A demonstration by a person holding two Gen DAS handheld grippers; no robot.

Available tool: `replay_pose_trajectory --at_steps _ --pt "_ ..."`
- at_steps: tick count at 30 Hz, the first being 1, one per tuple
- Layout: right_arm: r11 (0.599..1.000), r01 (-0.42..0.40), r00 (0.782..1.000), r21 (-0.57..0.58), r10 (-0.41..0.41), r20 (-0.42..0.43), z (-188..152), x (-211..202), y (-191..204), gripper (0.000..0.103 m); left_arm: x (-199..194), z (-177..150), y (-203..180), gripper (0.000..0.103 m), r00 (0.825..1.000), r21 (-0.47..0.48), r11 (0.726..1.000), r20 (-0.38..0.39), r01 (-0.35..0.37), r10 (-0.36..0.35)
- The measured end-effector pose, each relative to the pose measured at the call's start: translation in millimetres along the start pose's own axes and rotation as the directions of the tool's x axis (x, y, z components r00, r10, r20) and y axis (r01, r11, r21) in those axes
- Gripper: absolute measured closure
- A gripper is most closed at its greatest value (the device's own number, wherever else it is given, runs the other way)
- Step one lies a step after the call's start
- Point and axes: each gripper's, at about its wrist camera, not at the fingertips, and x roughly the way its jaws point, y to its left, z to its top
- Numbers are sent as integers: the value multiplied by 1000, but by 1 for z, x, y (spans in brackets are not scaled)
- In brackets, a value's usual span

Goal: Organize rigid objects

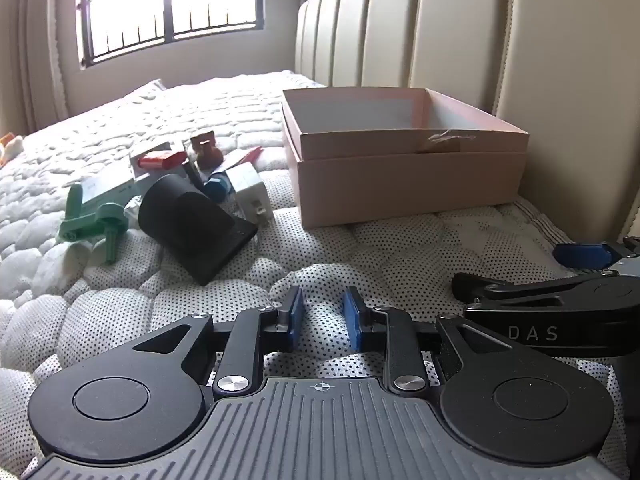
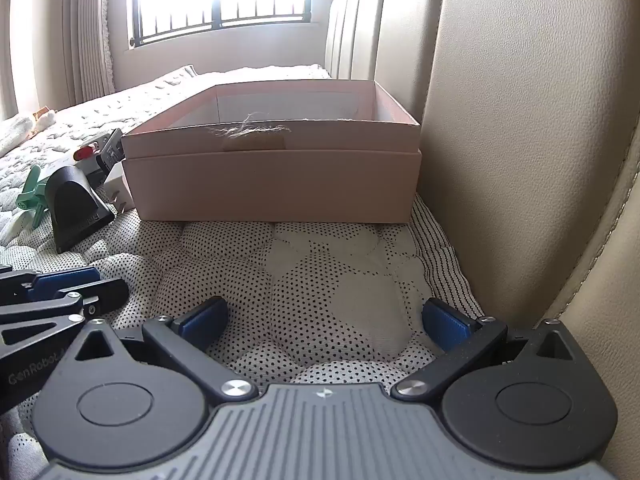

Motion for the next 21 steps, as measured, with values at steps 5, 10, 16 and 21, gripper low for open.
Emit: replay_pose_trajectory --at_steps 5,10,16,21 --pt "1000 4 1000 0 -4 1 -1 -1 1 0 -7 -1 2 76 1000 -19 1000 13 8 -8" --pt "1000 7 1000 -1 -7 1 -1 -1 2 0 -8 -1 8 77 1000 -26 1000 8 15 -15" --pt "1000 8 1000 -2 -8 1 0 -2 3 0 -8 -1 6 76 1000 -20 1000 8 12 -12" --pt "1000 5 1000 1 -5 0 1 1 1 0 -5 -1 3 76 1000 -14 1000 7 6 -6"
